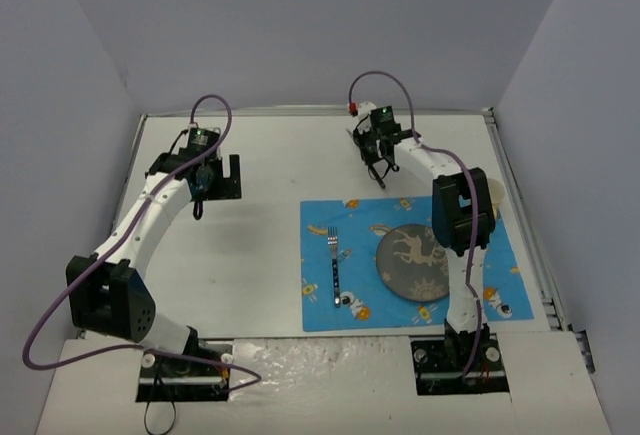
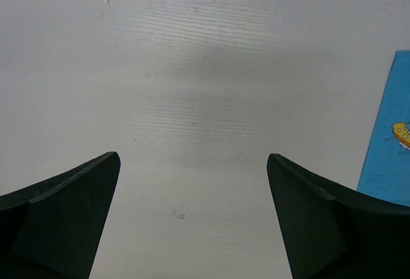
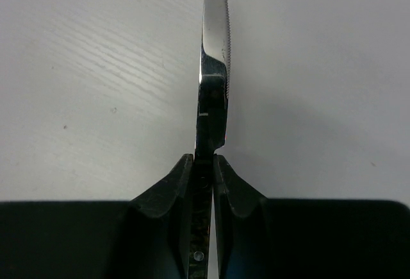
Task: Set the dinner table for one person
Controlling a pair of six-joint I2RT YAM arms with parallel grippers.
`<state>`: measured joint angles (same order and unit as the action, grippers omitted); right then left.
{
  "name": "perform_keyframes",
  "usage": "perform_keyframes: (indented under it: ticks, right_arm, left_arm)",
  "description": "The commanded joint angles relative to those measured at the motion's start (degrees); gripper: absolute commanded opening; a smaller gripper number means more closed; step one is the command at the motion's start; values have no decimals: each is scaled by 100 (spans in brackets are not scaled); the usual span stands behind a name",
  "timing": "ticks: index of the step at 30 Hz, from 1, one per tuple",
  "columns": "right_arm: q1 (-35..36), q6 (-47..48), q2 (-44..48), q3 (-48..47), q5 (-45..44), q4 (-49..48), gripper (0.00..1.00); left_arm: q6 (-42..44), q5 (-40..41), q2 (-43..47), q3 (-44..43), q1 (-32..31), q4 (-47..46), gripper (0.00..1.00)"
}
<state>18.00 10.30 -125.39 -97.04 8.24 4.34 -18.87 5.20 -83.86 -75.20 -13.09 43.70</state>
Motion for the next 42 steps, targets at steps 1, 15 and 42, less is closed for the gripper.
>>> perform_keyframes:
  ticks: [1, 15, 42]
  right_arm:
    - [-50, 209, 1779, 816, -322, -187, 0]
    - [-976, -172, 5619, 4191, -614, -15, 0]
    - [-3513, 2723, 7336, 6033, -96, 1763, 0]
  left_arm:
    - [24, -185, 519, -109, 184, -134, 97]
    - [-193, -1038, 1185, 11, 916, -374, 97]
    - [-187, -1073, 1486, 113, 1283, -408, 97]
